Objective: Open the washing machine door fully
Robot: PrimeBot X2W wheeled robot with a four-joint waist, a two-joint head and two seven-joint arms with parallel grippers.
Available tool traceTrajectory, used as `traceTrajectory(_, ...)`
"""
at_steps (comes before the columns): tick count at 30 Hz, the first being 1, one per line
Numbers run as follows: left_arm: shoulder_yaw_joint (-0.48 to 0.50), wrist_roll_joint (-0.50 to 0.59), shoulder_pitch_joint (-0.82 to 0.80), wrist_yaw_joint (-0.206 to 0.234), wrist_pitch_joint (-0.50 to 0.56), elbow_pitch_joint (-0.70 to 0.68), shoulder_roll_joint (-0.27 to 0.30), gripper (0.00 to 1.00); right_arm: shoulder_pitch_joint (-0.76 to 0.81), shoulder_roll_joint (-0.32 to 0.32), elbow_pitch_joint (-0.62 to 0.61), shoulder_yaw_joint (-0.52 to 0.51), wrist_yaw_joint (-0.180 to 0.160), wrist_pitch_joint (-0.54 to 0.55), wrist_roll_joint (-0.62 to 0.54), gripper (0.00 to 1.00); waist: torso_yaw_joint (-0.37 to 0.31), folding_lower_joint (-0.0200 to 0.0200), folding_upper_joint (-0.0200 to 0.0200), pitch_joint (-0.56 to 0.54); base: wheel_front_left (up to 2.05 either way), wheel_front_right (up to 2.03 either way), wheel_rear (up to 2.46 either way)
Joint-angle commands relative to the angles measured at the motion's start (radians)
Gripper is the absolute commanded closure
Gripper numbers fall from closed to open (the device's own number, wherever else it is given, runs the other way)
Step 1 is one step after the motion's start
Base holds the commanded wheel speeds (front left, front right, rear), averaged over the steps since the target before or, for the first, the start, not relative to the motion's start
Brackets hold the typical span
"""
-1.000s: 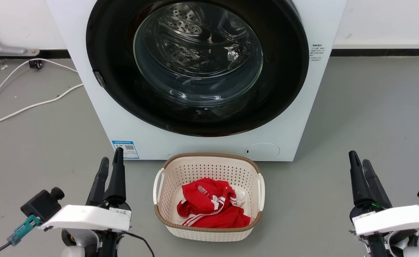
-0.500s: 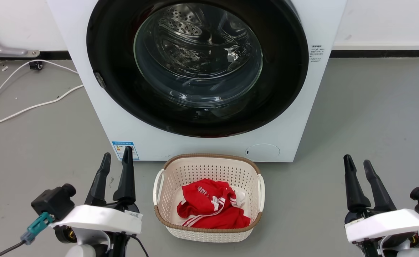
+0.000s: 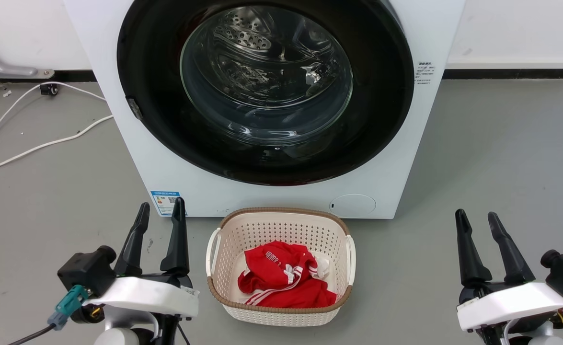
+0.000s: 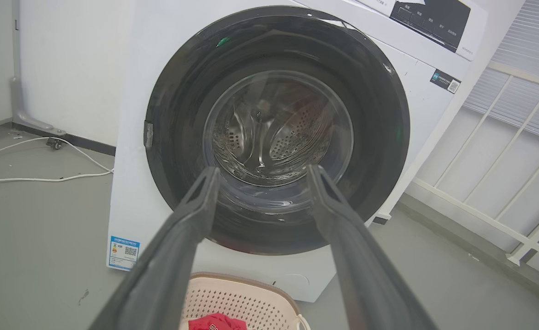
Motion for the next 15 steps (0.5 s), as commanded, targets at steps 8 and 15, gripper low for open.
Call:
traceTrajectory(8, -0.019, 0.097, 0.003, 0.025, -0.028, -0.015, 0.012, 0.0, 0.006, 0.001, -0.03, 0.003, 0.0, -0.007, -0.101, 0.0, 0.001, 0.0, 0.0, 0.001, 0.0, 0.0, 0.0)
traceTrajectory(15, -0.031, 0.158, 0.009, 0.037, -0.045, -0.013, 0.016, 0.0, 0.012, 0.002, -0.039, 0.003, 0.0, -0.005, -0.165, 0.0, 0.002, 0.0, 0.0, 0.0, 0.0, 0.0, 0.0)
